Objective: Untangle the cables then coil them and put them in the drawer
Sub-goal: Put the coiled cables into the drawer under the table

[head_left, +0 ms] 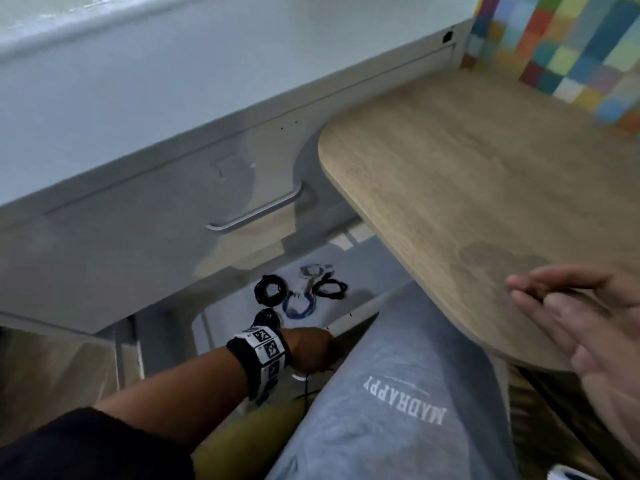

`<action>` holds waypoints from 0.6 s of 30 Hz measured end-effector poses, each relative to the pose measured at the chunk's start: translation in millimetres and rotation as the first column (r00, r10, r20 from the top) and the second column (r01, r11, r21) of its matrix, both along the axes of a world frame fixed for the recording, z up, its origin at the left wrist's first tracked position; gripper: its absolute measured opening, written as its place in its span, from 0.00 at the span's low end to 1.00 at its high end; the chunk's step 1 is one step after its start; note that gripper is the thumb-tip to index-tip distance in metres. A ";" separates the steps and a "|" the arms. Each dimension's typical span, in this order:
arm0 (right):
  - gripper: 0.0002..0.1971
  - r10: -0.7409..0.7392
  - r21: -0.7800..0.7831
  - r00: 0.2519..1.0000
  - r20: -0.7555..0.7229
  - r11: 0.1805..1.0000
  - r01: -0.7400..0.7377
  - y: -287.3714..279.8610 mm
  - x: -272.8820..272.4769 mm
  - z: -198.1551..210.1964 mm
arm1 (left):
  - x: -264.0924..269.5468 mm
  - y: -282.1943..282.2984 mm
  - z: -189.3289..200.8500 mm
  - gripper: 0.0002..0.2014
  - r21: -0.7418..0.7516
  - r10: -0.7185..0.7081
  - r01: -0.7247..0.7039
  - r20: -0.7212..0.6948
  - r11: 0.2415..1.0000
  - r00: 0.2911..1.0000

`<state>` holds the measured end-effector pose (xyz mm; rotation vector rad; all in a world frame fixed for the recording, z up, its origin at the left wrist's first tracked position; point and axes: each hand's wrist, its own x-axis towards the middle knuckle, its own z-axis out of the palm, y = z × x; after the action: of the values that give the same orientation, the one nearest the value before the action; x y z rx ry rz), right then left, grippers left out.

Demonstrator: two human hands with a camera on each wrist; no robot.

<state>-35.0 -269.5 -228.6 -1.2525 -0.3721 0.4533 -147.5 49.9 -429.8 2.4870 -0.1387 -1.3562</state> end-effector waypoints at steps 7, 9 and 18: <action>0.41 -0.056 -0.161 0.987 0.148 0.984 0.080 13.2 2.1 11.2 | 1.2 12.5 -3.9 0.13 0.049 0.253 -0.272 0.244 0.961 0.936; 0.41 -0.048 -0.162 0.991 0.123 0.984 0.068 14.7 -0.7 16.1 | 9.9 28.9 -4.1 0.16 0.064 0.328 -0.361 0.292 0.930 0.898; 0.42 -0.110 -0.191 0.989 0.095 0.973 0.127 18.2 -3.9 22.6 | 56.2 113.6 -1.7 0.22 0.099 0.516 -0.581 0.357 0.808 0.779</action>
<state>-39.0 -251.3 -206.0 -1.4818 -0.3266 0.3416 -91.2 163.5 -431.4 2.5844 0.6550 -0.7503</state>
